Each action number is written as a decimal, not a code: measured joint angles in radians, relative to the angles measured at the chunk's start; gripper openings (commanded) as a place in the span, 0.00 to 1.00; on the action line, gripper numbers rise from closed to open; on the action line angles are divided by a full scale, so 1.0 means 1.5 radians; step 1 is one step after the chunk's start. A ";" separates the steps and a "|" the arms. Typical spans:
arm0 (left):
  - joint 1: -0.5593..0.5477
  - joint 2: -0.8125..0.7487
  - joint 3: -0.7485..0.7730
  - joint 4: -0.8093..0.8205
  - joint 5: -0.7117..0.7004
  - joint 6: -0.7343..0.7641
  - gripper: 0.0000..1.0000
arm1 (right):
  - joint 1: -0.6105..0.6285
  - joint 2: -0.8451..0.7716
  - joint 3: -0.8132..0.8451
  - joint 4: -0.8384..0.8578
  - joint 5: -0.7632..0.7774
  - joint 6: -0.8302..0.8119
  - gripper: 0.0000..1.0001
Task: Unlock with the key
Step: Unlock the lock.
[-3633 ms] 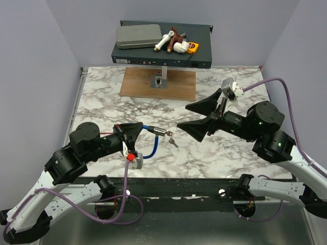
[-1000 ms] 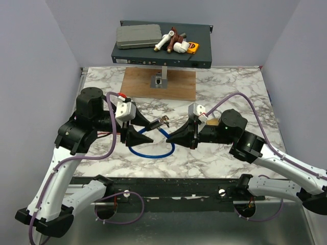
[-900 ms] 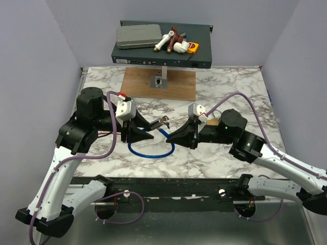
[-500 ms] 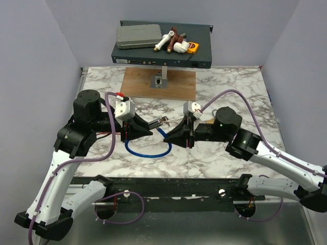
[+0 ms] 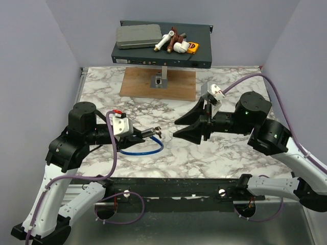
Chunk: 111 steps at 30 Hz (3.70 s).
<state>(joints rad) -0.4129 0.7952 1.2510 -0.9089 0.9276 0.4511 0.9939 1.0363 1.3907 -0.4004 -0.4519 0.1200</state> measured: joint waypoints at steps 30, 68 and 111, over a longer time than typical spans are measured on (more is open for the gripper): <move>-0.006 -0.023 -0.054 -0.028 0.004 0.032 0.00 | 0.000 0.158 0.075 -0.059 -0.039 -0.010 0.40; -0.146 -0.077 -0.075 -0.013 -0.255 0.244 0.00 | -0.013 0.228 0.071 -0.065 -0.077 0.161 0.01; -0.306 0.035 -0.097 0.220 -0.294 0.250 0.00 | -0.083 -0.074 -0.096 0.063 0.186 0.190 0.97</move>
<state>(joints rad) -0.8722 0.8478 1.1061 -0.5793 0.4862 0.8261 0.8692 0.9253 1.2469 -0.3054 -0.1726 0.4046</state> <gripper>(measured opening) 0.224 0.921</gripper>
